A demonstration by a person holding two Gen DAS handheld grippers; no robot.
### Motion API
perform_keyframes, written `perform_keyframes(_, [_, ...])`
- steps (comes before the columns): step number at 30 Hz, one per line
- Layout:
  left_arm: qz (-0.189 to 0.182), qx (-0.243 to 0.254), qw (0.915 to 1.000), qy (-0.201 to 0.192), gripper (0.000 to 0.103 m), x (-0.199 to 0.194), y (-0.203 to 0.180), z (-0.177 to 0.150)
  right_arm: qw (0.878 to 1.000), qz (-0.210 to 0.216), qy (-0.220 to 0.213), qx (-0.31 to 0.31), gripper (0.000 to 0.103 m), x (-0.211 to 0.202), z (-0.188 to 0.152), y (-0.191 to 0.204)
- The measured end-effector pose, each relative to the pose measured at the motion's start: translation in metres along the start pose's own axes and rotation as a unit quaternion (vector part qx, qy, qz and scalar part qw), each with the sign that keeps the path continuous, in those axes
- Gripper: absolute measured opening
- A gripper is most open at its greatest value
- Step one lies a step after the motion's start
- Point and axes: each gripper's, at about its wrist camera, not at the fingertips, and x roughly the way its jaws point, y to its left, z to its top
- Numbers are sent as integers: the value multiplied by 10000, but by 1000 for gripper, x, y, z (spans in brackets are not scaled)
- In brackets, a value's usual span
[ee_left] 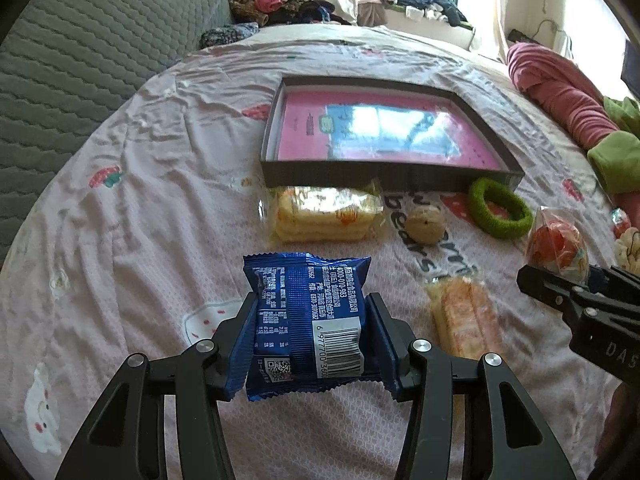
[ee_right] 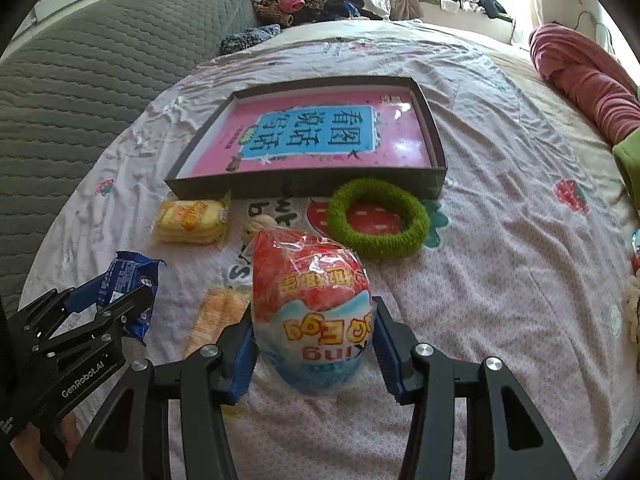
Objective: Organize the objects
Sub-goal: 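Lift and carry the blue packet and wrapped egg over the pink tray with both tools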
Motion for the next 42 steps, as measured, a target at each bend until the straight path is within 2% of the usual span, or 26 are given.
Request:
perform_keyframes(22, [14, 174, 9981, -591, 54, -38, -14, 55, 9985, 115, -525, -109, 52, -39, 44, 16])
perform_keyframes(42, [20, 102, 9947, -1020, 54, -41, -12, 127, 9948, 114, -980, -253, 52, -52, 107, 21])
